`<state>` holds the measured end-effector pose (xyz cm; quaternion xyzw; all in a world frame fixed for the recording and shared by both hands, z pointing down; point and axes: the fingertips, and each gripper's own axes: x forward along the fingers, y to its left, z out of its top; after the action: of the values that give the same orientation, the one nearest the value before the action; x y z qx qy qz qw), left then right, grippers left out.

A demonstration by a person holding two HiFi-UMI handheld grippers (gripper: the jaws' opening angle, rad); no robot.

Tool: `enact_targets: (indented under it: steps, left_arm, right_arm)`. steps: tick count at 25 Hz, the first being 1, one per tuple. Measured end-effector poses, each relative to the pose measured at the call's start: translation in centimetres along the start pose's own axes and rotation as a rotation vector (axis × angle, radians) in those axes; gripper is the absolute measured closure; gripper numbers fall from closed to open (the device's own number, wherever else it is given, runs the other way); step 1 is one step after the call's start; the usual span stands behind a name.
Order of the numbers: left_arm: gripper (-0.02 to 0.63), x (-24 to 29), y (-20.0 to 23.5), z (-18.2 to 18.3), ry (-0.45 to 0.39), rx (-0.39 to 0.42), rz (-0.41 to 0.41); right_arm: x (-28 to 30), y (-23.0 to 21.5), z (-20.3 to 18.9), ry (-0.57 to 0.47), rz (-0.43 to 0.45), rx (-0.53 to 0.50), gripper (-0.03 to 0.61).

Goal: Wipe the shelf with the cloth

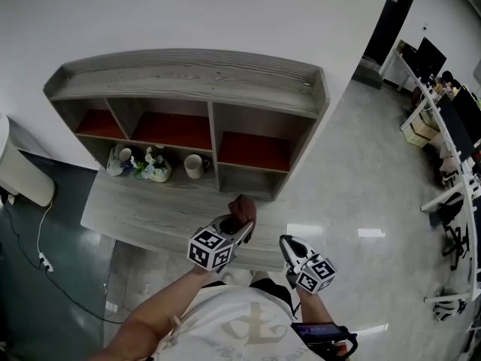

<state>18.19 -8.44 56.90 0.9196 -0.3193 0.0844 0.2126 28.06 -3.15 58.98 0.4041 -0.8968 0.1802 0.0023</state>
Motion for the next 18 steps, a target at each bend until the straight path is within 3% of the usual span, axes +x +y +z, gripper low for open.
enact_targets:
  steps: [8,18]
  left_arm:
    - [0.508,3.0,1.0,3.6,-0.008,0.026,0.018]
    - [0.506,9.6,1.8,7.4,0.053,0.089,0.026]
  right_arm:
    - [1.3,-2.1,1.0,-0.006,0.030,0.001,0.574]
    - [1.7,-5.8,2.5,-0.003,0.051,0.010,0.574]
